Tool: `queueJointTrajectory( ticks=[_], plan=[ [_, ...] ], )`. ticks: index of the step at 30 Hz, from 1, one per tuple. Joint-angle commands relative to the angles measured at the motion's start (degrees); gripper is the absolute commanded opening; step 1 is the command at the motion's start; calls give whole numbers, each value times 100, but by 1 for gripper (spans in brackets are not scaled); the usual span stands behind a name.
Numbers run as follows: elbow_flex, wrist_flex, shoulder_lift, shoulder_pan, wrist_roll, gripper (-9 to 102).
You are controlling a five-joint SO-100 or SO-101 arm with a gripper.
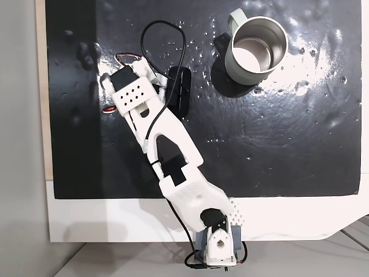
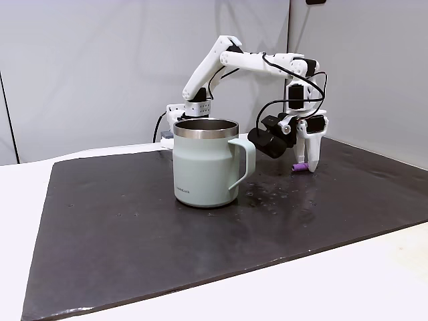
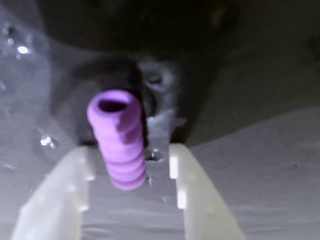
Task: Grasp a pengrip and put it in the cup.
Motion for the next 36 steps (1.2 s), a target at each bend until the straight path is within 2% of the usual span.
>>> queueJointTrajectory(
  ticks=[1, 7, 15, 29, 36],
  plan=[
    [-334, -132, 9, 88, -70, 9],
    [-316, 62, 18, 105, -79, 0],
    [-360, 167, 694, 325, -97, 0],
    [-800, 729, 2997, 914, -1055, 0],
    [-729, 1151, 3586, 1178, -1336, 0]
  ],
)
